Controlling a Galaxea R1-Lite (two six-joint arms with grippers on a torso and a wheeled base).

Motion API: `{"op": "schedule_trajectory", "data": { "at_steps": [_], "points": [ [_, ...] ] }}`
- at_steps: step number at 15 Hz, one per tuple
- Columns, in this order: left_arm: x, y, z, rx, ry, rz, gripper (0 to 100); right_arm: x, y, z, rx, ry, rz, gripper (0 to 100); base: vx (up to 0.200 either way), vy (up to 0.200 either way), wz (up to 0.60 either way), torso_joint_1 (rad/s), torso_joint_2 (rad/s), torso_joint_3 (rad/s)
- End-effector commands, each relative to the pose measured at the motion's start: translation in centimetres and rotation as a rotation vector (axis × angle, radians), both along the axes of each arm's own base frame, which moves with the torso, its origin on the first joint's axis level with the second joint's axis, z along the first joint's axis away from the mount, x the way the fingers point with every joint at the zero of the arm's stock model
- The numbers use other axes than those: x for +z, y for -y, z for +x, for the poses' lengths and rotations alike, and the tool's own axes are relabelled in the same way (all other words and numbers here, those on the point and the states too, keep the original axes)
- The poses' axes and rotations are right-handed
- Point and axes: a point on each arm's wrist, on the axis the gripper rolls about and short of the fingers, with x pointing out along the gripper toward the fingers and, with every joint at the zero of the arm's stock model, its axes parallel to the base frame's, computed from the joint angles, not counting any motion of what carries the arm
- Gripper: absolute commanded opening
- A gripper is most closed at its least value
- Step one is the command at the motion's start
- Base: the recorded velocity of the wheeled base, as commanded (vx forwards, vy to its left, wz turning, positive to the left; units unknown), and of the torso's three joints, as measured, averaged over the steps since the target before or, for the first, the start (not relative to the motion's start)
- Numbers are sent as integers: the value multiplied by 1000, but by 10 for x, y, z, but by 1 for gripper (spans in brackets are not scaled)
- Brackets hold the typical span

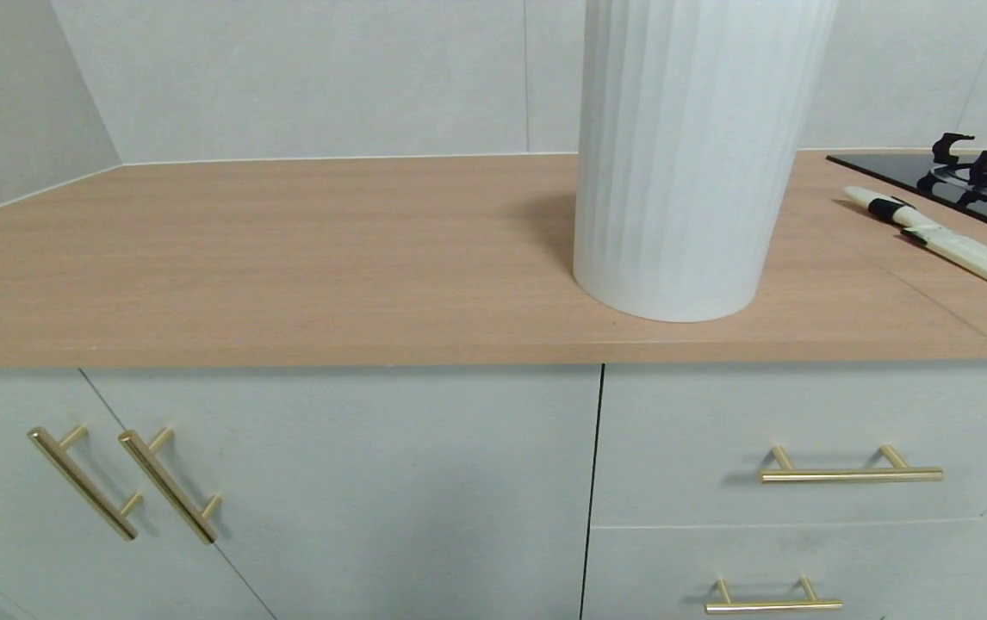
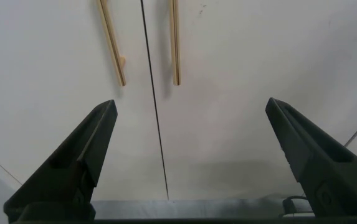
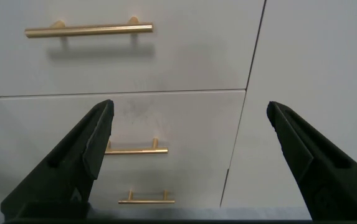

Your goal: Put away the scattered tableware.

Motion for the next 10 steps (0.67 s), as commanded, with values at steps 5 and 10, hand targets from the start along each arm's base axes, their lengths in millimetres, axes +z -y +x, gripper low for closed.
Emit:
{"op": "schedule_trajectory", "data": {
  "at_steps": [5, 10],
  "points": [
    [0, 0, 0, 1, 0, 0, 100, 0, 0, 0, 1, -1, 0, 100, 0, -40, 0, 0, 1, 0],
    [0, 0, 0, 1, 0, 0, 100, 0, 0, 0, 2, -1, -2, 100, 0, -200, 0, 2, 2, 4]
  ]
}}
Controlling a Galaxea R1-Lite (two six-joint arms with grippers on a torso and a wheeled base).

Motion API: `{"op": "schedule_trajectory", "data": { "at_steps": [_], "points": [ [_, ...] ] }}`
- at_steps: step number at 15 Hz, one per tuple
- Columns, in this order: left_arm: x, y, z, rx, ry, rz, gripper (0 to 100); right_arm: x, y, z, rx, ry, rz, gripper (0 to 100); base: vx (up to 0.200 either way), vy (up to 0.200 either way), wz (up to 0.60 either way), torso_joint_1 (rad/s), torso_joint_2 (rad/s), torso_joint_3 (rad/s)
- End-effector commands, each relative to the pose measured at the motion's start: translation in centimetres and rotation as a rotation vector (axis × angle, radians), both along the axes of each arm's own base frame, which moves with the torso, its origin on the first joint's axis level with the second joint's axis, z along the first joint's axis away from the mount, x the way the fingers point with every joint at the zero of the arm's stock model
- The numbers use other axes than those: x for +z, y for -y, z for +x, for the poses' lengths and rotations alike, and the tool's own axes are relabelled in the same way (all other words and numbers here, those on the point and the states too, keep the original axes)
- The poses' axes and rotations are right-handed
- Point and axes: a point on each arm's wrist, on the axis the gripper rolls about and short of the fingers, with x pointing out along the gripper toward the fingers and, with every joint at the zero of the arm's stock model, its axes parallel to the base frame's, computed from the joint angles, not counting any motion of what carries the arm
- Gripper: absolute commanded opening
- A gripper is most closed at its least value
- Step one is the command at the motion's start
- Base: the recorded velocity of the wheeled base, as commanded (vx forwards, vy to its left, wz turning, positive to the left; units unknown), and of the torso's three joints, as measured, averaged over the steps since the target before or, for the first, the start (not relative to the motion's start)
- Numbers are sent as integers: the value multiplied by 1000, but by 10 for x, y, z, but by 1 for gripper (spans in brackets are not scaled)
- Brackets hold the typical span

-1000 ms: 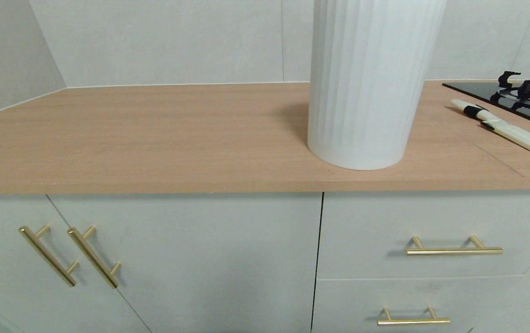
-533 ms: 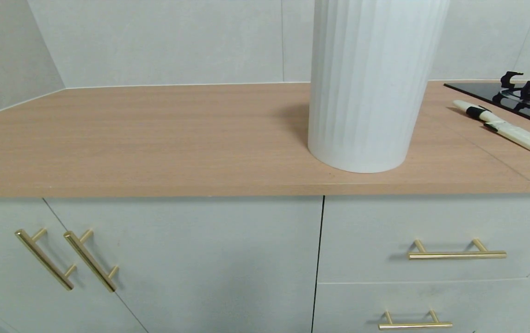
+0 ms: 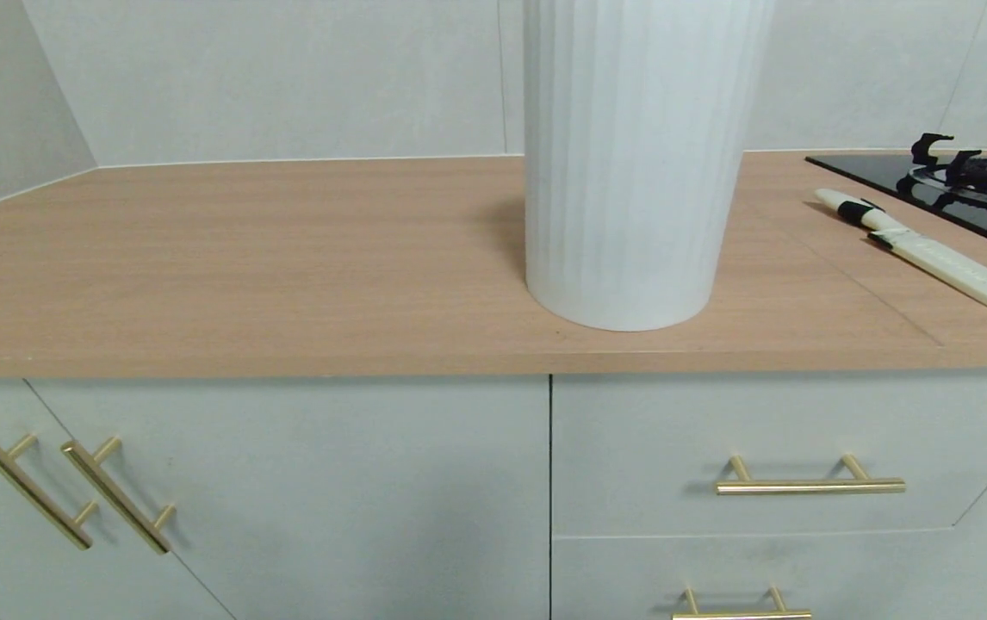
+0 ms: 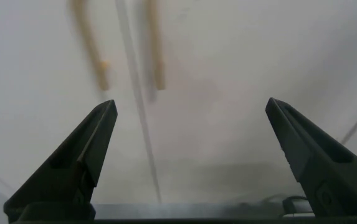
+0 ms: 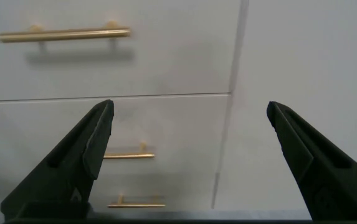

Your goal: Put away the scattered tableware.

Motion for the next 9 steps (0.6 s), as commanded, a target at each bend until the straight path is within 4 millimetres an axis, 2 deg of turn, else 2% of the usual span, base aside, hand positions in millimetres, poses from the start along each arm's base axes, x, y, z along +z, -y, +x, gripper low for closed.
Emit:
{"op": "schedule_trajectory", "data": {
  "at_steps": [1, 9],
  "points": [
    [0, 0, 0, 0, 0, 0, 100, 0, 0, 0, 0, -1, -1, 100, 0, -200, 0, 2, -2, 7],
    [0, 0, 0, 0, 0, -2, 100, 0, 0, 0, 1, -1, -4, 100, 0, 0, 0, 0, 0, 0]
  ]
}}
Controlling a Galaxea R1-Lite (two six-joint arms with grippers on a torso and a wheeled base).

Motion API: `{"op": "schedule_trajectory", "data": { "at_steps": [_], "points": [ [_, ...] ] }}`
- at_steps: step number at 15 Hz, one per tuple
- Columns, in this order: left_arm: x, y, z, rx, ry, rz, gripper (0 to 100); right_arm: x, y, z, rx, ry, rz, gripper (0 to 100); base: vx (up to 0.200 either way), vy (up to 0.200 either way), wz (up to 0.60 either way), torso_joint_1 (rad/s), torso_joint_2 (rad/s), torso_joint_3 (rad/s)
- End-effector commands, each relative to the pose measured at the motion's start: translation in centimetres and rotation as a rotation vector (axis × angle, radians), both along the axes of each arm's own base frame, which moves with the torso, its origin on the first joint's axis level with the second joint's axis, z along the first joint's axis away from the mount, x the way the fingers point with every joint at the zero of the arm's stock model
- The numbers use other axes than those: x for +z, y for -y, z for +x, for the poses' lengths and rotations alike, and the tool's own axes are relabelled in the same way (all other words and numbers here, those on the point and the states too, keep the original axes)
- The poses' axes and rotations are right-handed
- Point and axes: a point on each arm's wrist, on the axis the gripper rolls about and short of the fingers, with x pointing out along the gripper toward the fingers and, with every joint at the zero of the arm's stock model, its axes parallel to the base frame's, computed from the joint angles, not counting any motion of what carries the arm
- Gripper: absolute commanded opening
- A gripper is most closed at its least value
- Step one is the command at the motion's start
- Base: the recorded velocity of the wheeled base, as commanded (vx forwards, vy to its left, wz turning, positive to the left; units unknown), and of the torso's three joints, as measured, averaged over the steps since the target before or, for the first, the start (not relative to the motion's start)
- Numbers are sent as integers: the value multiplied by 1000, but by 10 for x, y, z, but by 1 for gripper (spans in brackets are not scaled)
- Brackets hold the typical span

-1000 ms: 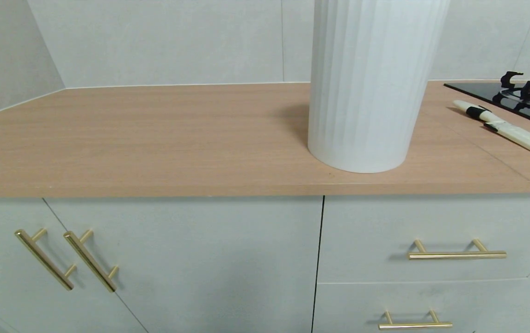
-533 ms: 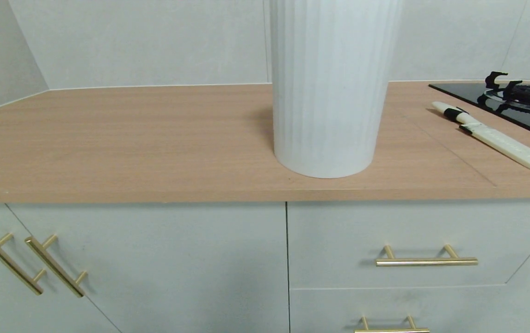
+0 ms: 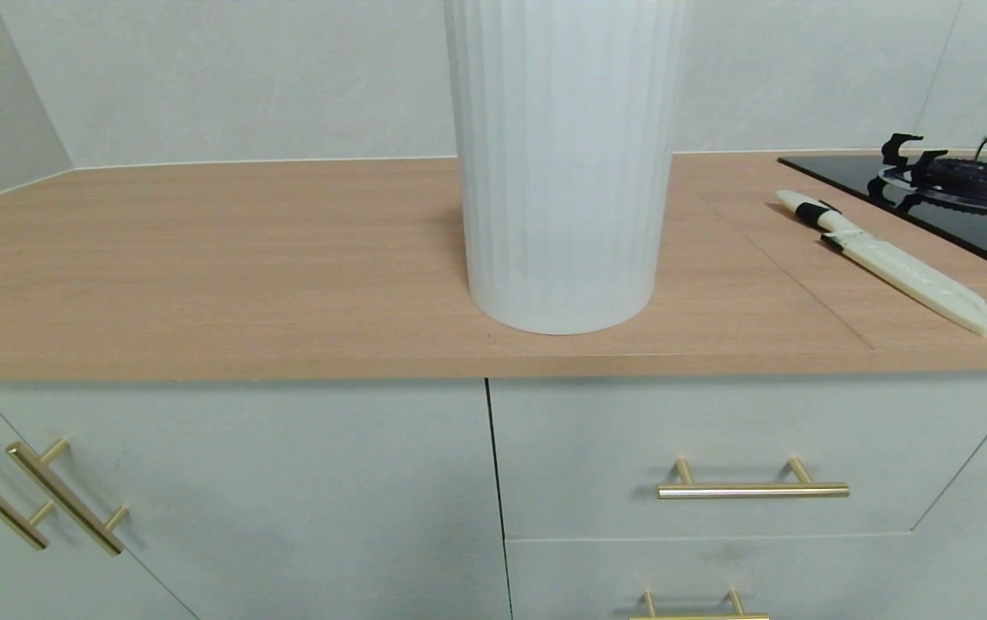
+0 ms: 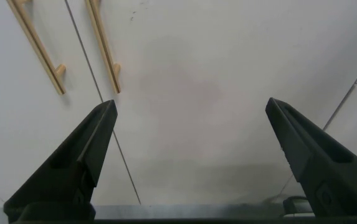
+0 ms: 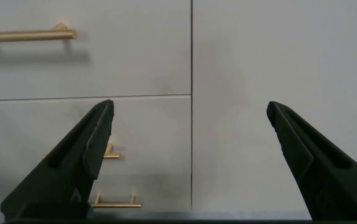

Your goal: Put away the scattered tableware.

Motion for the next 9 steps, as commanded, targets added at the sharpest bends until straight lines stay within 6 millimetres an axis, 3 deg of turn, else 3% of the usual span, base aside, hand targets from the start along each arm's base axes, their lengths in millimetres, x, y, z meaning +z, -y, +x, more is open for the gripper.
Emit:
{"op": "schedule_trajectory", "data": {
  "at_steps": [1, 9],
  "points": [
    [0, 0, 0, 1, 0, 0, 100, 0, 0, 0, 1, -1, 0, 100, 0, 0, 0, 0, 0, 0],
    [0, 0, 0, 1, 0, -2, 100, 0, 0, 0, 1, -1, 0, 100, 0, 0, 0, 0, 0, 0]
  ]
}}
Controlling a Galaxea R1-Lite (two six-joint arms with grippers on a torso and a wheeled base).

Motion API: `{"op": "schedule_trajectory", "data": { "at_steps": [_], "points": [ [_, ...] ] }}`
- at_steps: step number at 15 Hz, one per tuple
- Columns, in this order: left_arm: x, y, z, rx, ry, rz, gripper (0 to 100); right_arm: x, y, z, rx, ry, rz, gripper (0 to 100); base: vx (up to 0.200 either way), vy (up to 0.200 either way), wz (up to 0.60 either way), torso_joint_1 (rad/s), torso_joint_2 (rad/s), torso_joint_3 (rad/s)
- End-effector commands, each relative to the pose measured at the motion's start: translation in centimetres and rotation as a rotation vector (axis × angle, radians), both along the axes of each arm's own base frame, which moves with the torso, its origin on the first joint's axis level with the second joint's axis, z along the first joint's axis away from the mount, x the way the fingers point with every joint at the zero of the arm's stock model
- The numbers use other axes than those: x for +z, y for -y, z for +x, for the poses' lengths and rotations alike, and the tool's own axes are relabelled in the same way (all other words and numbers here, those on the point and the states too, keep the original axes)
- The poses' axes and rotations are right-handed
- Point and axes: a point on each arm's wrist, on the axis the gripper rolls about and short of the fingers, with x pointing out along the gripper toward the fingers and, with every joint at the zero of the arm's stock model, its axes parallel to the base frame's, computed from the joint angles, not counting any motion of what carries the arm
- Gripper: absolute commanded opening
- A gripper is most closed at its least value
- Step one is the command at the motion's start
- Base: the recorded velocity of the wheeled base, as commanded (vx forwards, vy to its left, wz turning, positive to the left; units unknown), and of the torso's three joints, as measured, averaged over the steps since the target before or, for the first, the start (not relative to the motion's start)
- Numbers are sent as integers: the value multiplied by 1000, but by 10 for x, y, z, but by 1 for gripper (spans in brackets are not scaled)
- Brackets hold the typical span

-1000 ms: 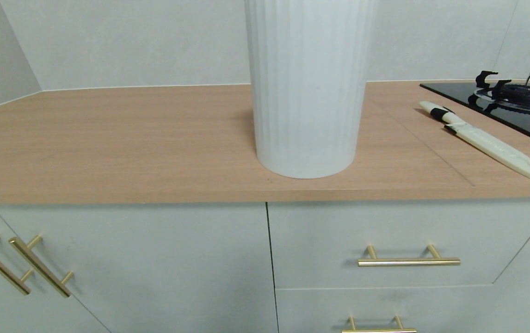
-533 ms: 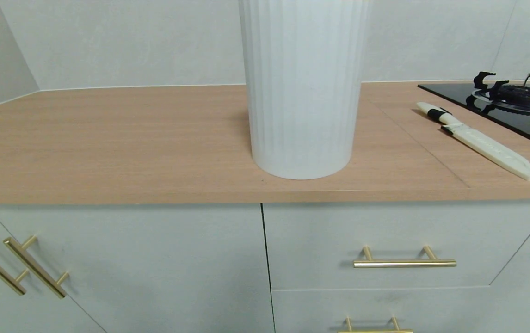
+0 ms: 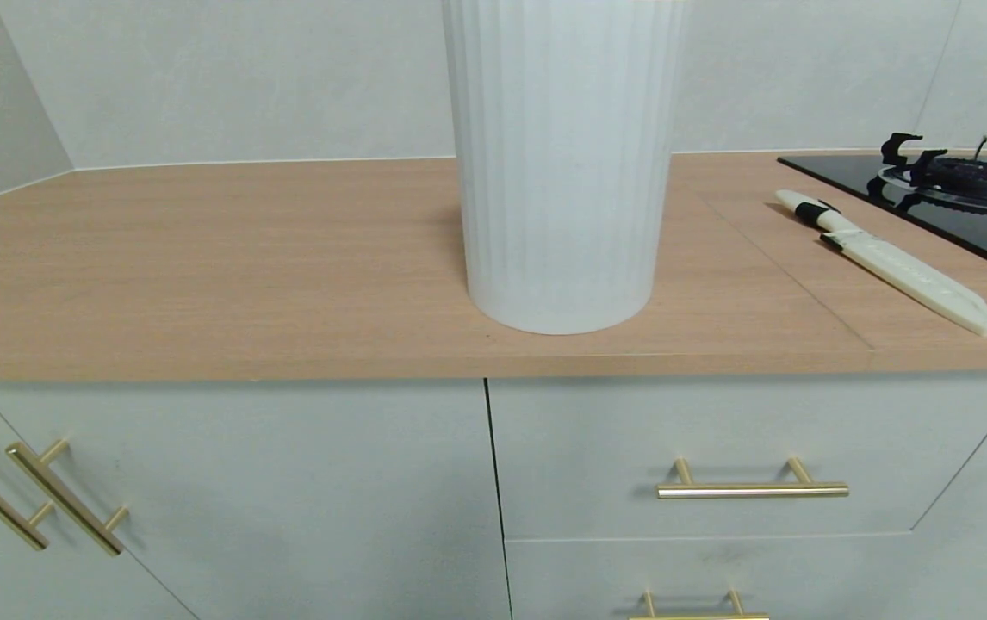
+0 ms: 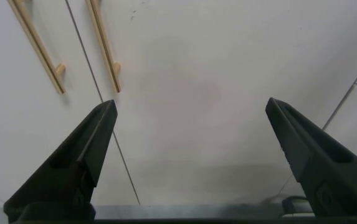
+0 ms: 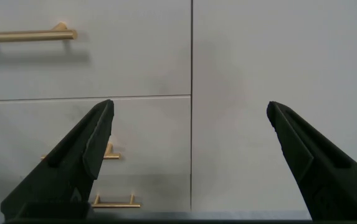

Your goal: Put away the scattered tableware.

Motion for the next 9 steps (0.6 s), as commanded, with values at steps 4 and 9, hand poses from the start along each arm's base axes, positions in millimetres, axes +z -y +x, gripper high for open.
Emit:
{"op": "schedule_trajectory", "data": {
  "at_steps": [4, 9],
  "points": [
    [0, 0, 0, 0, 0, -2, 100, 0, 0, 0, 0, -1, 0, 100, 0, 0, 0, 30, -154, -123],
    [0, 0, 0, 0, 0, -2, 100, 0, 0, 0, 0, -1, 0, 100, 0, 0, 0, 124, -408, -304]
  ]
}}
